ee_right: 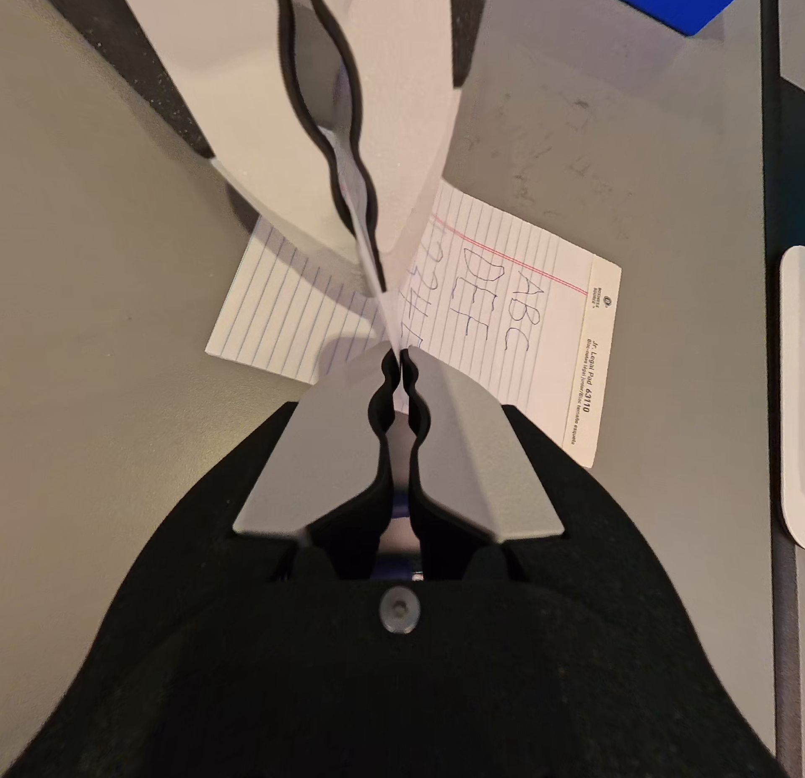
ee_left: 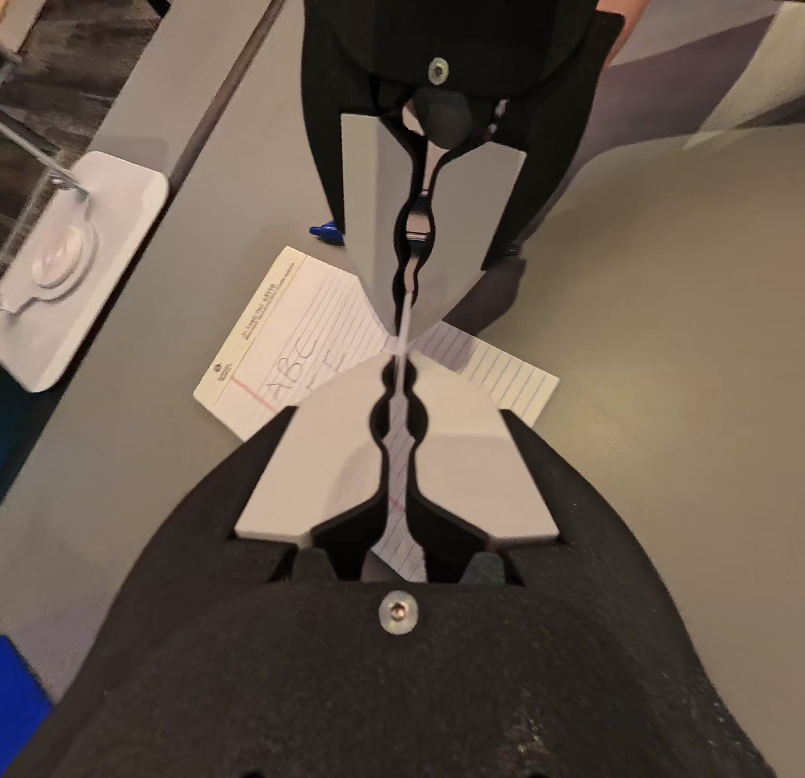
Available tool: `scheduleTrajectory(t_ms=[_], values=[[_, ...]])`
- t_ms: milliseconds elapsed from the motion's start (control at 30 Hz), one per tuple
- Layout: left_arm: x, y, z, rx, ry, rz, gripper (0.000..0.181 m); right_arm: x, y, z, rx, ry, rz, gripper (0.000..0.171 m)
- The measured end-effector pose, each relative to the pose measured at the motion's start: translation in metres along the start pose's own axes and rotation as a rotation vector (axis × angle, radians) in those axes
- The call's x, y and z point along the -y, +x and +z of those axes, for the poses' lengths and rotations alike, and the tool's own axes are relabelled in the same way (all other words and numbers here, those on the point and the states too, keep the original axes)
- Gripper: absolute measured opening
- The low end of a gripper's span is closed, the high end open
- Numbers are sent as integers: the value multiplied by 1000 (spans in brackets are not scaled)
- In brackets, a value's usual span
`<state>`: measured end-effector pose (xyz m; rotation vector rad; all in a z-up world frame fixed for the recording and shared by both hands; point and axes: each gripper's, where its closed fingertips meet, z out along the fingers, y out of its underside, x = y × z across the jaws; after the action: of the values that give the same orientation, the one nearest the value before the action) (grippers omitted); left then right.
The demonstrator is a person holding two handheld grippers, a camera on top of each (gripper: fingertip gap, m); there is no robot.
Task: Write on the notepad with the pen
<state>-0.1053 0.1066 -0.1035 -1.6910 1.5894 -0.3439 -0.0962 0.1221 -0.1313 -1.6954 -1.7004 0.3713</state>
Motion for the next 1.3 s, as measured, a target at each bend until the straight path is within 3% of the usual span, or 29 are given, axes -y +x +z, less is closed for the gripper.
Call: scheduleTrajectory(t_ms=[133, 233, 367, 500, 700, 1300], values=[[-3, 1, 3, -70, 17, -93, 0, -10, 1, -8, 28, -19, 36, 9], [-4, -1, 1, -75, 42, -117, 0, -15, 15, -26, 23, 33, 177, 11], [-6, -1, 1, -81, 61, -129, 0, -25, 66, -32, -184, 69, 381, 6], [-9, -2, 4, -94, 44, -140, 0, -38, 92, -11, -223, 3, 443, 0], [-12, 2, 10, -93, -2, -91, 0, -50, 100, 15, -146, -25, 487, 0], [2, -21, -8, -3, 66, -177, 0, -54, 102, 16, -96, -124, 431, 0]])
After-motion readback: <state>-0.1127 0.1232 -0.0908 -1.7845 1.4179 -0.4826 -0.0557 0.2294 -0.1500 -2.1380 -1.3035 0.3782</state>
